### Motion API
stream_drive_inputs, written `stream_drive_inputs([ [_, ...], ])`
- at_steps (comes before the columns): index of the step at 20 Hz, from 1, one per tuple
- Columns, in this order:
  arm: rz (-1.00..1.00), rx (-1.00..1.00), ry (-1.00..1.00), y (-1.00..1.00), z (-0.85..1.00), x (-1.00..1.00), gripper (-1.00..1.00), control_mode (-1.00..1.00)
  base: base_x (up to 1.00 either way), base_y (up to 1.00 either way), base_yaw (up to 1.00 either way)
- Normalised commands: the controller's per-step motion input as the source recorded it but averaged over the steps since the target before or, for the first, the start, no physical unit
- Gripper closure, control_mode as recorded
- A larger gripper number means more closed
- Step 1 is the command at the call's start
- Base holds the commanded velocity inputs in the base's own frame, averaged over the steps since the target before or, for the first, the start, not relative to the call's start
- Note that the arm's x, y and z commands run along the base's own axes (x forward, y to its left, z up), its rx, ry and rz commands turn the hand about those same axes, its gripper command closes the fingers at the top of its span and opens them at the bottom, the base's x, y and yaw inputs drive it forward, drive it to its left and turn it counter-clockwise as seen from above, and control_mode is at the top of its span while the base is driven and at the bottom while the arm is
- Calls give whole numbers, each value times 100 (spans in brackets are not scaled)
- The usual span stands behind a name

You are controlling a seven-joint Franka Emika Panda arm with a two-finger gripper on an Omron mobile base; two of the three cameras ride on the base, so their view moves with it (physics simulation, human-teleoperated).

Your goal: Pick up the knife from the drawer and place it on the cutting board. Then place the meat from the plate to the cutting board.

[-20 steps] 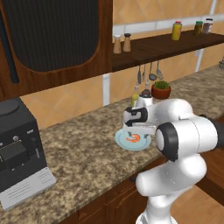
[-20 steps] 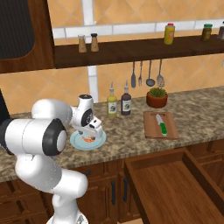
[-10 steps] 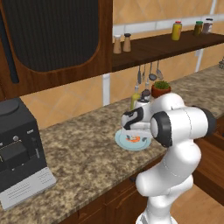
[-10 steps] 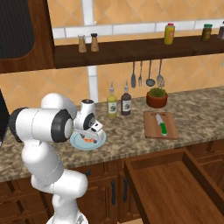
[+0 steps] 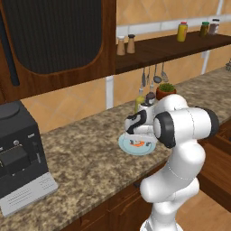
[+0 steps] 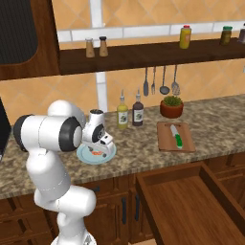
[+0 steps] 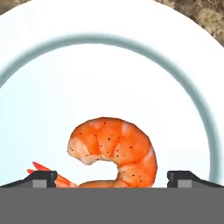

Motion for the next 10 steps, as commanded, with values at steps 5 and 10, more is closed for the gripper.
stream_drive_inputs([
  [5, -1, 0, 0, 1, 3, 14, -100, -100, 0, 0, 0],
  [10, 3, 0, 2, -3, 16, 20, -100, -100, 0, 0, 0],
])
